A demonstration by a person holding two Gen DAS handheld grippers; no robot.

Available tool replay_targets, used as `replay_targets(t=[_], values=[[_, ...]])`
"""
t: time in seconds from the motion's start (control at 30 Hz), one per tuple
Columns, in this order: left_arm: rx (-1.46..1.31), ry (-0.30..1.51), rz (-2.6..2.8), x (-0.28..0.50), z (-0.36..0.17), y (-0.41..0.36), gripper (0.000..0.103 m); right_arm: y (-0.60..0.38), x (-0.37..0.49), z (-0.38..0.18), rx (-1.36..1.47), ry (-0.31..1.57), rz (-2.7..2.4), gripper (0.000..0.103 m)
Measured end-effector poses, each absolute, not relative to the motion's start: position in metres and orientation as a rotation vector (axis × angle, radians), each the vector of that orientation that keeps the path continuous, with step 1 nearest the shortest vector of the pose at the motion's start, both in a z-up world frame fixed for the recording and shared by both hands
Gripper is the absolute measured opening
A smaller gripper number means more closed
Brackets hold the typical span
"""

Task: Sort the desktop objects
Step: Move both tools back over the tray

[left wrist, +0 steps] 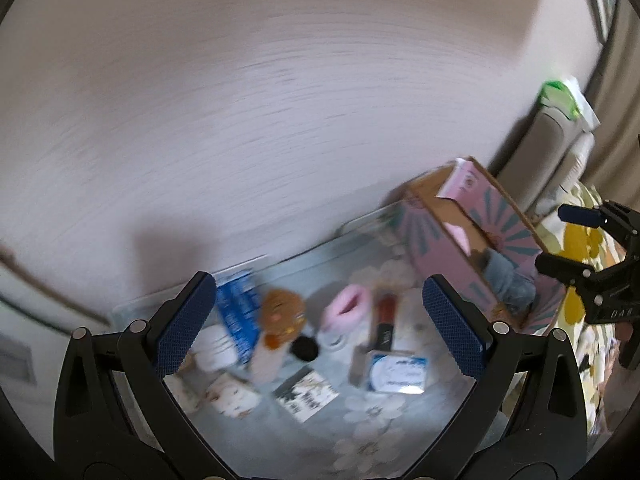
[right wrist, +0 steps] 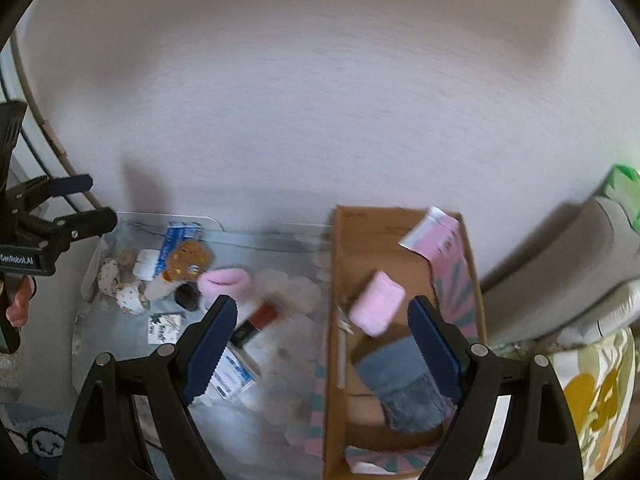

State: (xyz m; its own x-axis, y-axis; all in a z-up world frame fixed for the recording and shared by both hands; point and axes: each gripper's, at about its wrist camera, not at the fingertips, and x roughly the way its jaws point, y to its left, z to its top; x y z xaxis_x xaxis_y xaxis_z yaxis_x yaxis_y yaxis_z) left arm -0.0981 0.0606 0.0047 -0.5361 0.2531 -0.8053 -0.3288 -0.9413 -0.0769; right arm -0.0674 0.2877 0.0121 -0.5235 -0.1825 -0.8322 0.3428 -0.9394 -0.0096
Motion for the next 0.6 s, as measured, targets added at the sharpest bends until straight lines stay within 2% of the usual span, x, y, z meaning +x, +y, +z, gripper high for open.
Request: replay_targets(t=[0.3,0.6], values=[[-1.389,-0.031,2.623,-0.08,-0.008,-0.025,0.103,0.246,-0.083,-0.001,1.321,0.261,-2.383,0.085],[-1.524,-0.161,2.65,-0.055,-0.048,-0.062,0.103,0.21,-0.094,-0.039,1.397,0.273,-2.243,0.085]])
